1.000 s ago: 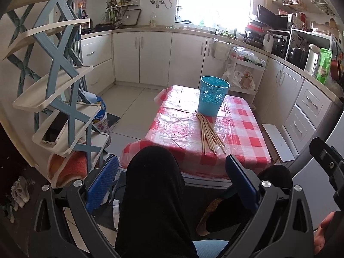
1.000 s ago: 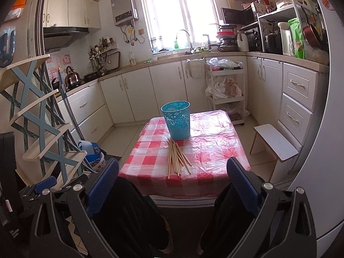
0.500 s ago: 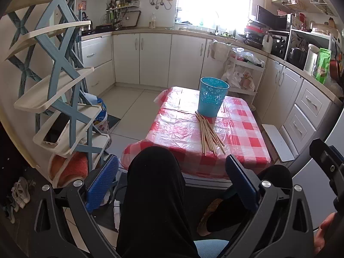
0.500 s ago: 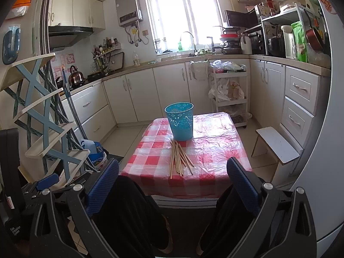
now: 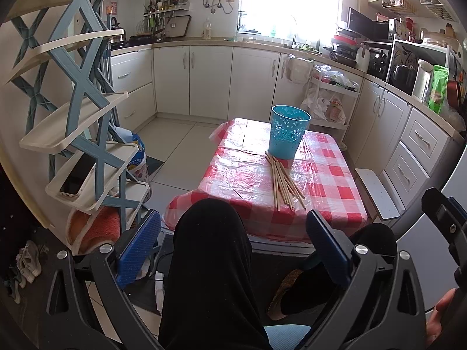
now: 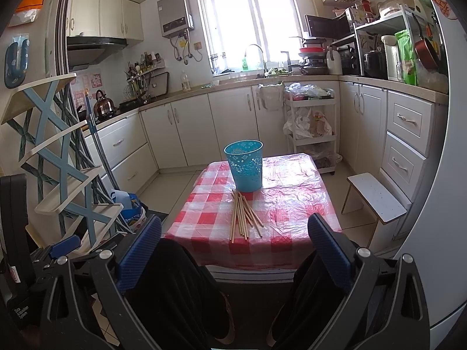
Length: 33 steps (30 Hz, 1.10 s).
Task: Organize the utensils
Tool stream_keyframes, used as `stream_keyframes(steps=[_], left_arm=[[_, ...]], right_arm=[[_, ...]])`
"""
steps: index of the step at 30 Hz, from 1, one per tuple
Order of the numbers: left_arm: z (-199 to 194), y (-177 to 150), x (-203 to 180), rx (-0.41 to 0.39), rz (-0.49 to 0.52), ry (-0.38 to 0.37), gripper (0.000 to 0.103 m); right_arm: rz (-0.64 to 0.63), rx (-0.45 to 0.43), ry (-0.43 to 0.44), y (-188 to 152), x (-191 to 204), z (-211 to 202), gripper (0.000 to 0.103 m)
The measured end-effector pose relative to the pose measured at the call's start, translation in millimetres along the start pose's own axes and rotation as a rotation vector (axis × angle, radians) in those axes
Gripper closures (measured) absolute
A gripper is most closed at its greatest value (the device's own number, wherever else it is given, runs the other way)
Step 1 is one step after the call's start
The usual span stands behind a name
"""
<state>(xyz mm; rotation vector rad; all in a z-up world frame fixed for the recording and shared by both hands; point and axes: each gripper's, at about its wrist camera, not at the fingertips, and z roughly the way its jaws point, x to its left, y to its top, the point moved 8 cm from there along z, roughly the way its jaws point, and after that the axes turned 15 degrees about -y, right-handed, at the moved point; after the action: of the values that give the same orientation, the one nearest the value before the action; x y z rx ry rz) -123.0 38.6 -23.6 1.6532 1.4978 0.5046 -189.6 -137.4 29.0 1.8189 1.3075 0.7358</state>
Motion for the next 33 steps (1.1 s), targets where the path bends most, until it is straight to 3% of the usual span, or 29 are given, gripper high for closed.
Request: stream_keyframes(steps=[19,25,28,33], left_arm=[[-2.5,-0.1,-1.3,0.001,0.004,0.000,0.008],[13.7,-0.5,-0.9,0.039,-0.009,-0.023,0.008],[37.5,-7.1,-3.7,0.101,-0.032,-0.086,0.008],[92.9,-34.7,-8.1,0.296,-0.094,-0.188,0.008]], right_arm=[[0.002,-0.001,0.002,-0.9,0.2,0.5,0.007],[-0.008,0.029,0.002,0.5,4.0,13.4,0.007],[-0.023,0.030,0.000,2.8,6.8,29.3,0.007],[-0.035,0.066,-0.014,2.3,-0.1,78.9,0.007]])
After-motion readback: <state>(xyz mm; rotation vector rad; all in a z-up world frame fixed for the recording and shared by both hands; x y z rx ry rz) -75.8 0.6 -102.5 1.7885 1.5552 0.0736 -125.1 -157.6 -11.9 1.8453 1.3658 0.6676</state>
